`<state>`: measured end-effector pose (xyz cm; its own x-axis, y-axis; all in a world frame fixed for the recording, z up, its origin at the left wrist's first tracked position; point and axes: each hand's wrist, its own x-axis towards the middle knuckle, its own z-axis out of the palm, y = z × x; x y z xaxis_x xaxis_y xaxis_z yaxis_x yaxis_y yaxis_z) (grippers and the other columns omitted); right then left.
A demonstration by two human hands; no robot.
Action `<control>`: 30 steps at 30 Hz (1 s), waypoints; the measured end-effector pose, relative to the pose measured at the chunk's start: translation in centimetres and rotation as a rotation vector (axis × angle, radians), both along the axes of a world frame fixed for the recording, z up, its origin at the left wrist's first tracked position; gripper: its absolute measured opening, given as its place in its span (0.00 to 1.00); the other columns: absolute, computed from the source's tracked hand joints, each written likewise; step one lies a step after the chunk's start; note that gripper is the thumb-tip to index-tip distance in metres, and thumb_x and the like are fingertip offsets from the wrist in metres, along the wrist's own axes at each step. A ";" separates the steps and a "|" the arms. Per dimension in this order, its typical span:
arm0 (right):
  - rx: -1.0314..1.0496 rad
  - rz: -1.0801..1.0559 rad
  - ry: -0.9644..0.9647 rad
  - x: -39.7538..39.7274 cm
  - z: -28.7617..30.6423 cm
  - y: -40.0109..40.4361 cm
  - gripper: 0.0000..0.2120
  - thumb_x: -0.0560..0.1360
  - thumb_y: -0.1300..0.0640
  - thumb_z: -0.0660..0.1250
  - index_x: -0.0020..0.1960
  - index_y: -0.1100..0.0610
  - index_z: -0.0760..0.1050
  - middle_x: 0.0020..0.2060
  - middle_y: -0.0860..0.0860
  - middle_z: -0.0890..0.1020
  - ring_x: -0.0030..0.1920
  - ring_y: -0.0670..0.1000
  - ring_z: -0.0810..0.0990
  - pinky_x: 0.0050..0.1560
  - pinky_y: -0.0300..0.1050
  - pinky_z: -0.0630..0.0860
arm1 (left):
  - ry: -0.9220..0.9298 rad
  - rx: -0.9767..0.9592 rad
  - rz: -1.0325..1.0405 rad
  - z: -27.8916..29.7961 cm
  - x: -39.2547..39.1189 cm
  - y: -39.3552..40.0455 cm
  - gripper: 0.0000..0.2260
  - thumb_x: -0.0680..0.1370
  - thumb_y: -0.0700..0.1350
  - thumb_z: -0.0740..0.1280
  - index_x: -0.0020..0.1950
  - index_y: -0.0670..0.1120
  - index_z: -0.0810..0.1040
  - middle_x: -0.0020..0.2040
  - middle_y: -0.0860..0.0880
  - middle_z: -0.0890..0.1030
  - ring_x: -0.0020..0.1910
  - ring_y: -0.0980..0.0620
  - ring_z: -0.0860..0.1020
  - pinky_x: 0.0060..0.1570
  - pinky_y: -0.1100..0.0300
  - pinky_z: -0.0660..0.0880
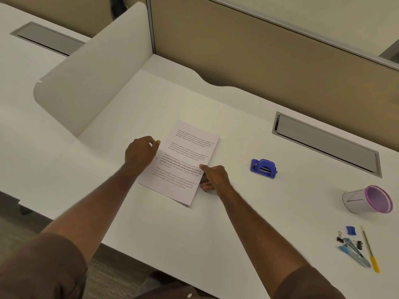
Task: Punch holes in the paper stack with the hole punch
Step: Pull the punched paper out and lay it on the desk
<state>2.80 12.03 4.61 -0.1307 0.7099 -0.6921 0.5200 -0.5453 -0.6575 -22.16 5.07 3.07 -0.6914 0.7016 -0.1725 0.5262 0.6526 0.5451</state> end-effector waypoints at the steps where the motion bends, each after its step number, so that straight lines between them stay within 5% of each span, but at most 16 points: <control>1: -0.004 -0.008 0.006 0.1 0.1 0.0 0.16 0.73 0.49 0.73 0.41 0.63 0.80 0.38 0.63 0.86 0.30 0.58 0.83 0.39 0.58 0.84 | 0.000 0.005 -0.002 0.1 0.0 0.1 0.13 0.80 0.59 0.64 0.47 0.52 0.83 0.45 0.51 0.87 0.49 0.43 0.83 0.47 0.56 0.70; 17: -0.007 -0.018 -0.030 3.7 0.9 1.3 0.12 0.73 0.54 0.70 0.40 0.63 0.79 0.33 0.60 0.84 0.29 0.56 0.78 0.35 0.47 0.76 | 0.017 0.155 -0.219 1.6 6.2 2.8 0.08 0.80 0.48 0.64 0.49 0.50 0.83 0.45 0.49 0.86 0.45 0.44 0.82 0.47 0.53 0.77; 21: 0.034 -0.017 -0.102 5.0 1.4 2.1 0.11 0.73 0.54 0.69 0.37 0.61 0.79 0.34 0.58 0.86 0.28 0.55 0.81 0.38 0.49 0.83 | 0.044 0.177 -0.375 1.4 9.7 3.7 0.08 0.81 0.47 0.64 0.50 0.49 0.82 0.47 0.52 0.86 0.45 0.46 0.83 0.48 0.52 0.78; 25: 0.116 -0.043 -0.131 7.6 1.3 2.6 0.12 0.75 0.53 0.67 0.35 0.56 0.79 0.36 0.54 0.87 0.35 0.55 0.85 0.49 0.54 0.85 | 0.056 0.237 -0.469 0.8 13.4 4.3 0.08 0.81 0.48 0.66 0.57 0.49 0.83 0.55 0.50 0.85 0.57 0.46 0.81 0.58 0.51 0.76; 30: 0.349 -0.060 -0.175 12.6 0.8 1.7 0.10 0.77 0.50 0.64 0.43 0.53 0.82 0.35 0.48 0.86 0.37 0.50 0.85 0.52 0.56 0.82 | 0.199 0.279 -0.652 -0.9 18.3 4.8 0.19 0.80 0.45 0.70 0.70 0.42 0.78 0.68 0.41 0.79 0.72 0.38 0.73 0.74 0.41 0.65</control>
